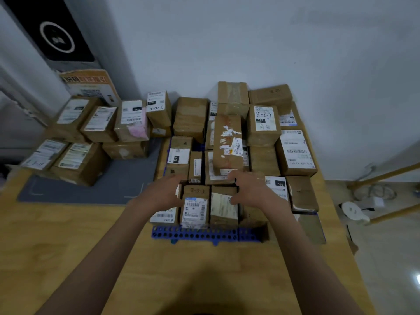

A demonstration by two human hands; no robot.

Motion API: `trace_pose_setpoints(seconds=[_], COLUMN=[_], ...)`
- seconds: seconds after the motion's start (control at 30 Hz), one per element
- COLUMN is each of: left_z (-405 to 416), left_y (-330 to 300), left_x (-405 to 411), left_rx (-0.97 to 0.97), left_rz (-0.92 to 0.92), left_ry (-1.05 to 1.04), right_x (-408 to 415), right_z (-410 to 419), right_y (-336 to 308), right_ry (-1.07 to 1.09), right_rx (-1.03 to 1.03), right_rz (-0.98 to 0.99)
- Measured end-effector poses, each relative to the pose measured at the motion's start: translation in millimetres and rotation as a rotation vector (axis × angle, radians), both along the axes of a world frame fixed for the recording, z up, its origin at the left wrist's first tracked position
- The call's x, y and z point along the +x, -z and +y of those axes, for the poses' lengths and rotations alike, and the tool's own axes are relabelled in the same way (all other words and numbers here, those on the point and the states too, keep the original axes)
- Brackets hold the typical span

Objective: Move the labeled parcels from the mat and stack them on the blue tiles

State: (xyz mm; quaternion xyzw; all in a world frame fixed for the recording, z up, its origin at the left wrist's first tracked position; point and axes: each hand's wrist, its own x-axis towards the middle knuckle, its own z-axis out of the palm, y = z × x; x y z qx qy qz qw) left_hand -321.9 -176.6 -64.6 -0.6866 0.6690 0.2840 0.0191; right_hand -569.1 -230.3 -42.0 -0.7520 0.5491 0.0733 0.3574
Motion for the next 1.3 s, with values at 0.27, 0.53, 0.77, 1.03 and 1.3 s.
trace_pose_setpoints(seconds=[0.27, 0.53, 0.77, 1.03, 1.3], left_z=[53.3, 105.5, 145.2, 164.4, 166.6], left_y=[0.0, 1.1, 3.9, -0.5, -8.4], left_x=[56.3, 119.3, 172.0, 202.1, 209.5], left_rx=[0.048, 0.060, 0.100, 0.097, 0.090], left_rz=[-0.053, -0.058, -0.077, -0.063, -0.060], left_ry=[-0.040, -0.071, -0.097, -0.132, -0.201], right_x=[51.8, 115.2, 174.2, 203.8, 213.1], right_z=[43.3, 93.3, 129.5, 144.2, 129.3], right_y=[-7.2, -5.4, 0.3, -2.6, -1.8], right_ry=[-0.048, -0.058, -0.073, -0.068, -0.126], right_rx=[0.023, 0.046, 0.049, 0.028, 0.018], right_rz=[-0.045, -0.088, -0.072, -0.108, -0.165])
